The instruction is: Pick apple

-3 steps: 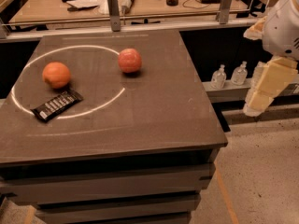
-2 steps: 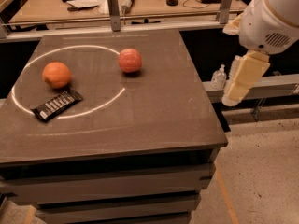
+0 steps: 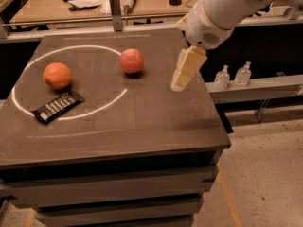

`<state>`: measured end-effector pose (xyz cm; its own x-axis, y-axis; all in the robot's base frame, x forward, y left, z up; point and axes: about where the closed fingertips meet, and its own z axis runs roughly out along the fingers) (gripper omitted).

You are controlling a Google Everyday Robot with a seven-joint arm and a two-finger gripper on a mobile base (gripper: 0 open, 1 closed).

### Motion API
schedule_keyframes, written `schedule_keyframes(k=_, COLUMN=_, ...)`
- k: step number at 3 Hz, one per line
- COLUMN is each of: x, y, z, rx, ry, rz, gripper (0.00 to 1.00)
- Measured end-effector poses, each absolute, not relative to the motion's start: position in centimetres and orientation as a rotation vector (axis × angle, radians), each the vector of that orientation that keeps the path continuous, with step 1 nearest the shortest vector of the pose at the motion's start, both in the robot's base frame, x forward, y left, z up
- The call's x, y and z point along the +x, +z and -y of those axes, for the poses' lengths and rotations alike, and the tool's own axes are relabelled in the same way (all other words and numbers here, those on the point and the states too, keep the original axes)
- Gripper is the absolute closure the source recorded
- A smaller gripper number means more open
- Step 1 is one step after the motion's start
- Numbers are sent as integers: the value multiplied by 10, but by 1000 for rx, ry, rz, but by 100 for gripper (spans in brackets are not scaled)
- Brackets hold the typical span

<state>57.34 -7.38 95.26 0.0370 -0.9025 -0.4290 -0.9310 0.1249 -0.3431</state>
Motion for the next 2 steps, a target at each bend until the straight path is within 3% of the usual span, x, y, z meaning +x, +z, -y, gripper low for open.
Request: schedule_keyframes(k=2, x=645, y=904, z=-32, rx=-1757, ry=187, rz=-1768, gripper=0)
